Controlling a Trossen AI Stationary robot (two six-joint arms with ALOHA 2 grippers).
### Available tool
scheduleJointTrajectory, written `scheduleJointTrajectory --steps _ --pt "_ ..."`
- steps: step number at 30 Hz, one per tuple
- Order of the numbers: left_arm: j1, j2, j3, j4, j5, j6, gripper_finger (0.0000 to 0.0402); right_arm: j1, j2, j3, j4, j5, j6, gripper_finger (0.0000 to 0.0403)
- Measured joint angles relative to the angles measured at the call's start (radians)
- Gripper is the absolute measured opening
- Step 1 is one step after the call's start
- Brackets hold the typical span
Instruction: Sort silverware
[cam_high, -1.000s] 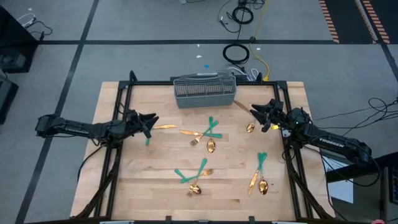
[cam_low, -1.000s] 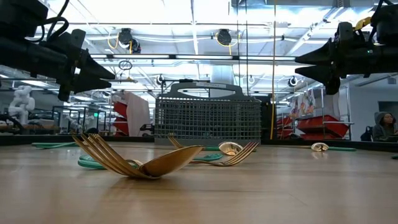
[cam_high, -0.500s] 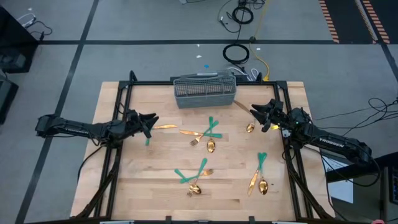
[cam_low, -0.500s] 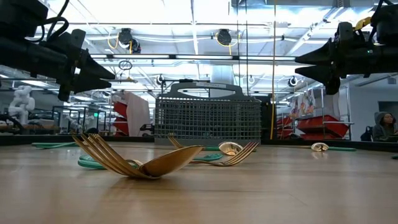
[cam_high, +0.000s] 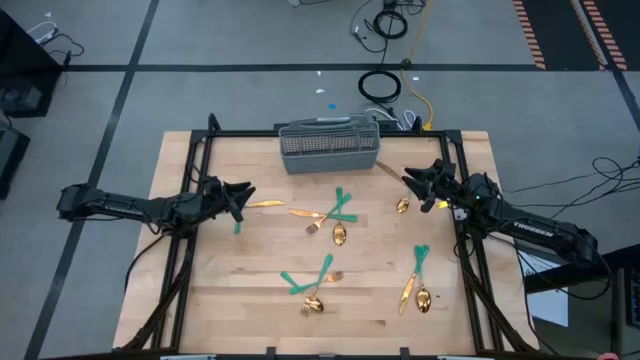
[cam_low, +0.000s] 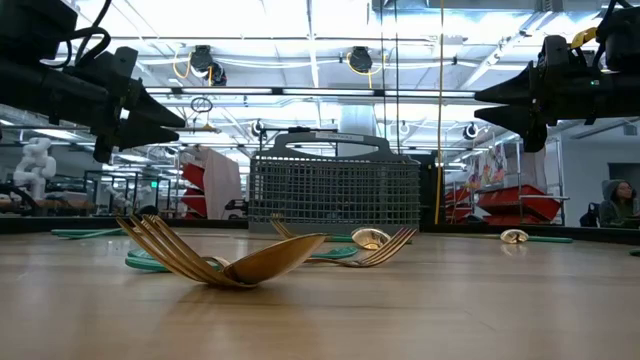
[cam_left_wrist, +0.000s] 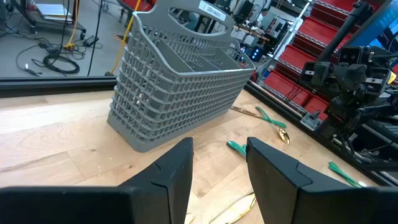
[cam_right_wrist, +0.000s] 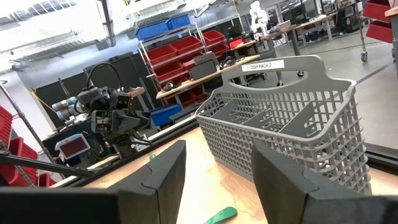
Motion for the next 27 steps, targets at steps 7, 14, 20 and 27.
scheduleJointTrajectory --steps 7,14,20,27 --pt "0.0 0.0 0.0 0.0 0.0 0.0 0.0154 0.0 0.0 0.0 0.0 0.0 -0.006 0.0169" --pt "0.0 0.0 0.0 0.0 0.0 0.0 0.0154 0.0 0.0 0.0 0.0 0.0 -0.005 0.0169" --pt "0.0 0.0 0.0 0.0 0.0 0.0 0.0154 0.0 0.003 0.0 0.04 0.001 -0.077 0.0169" --pt "0.012 0.003 0.0 0.032 -0.029 0.073 0.0154 0.0 0.003 0.0 0.193 0.002 0.088 0.0169"
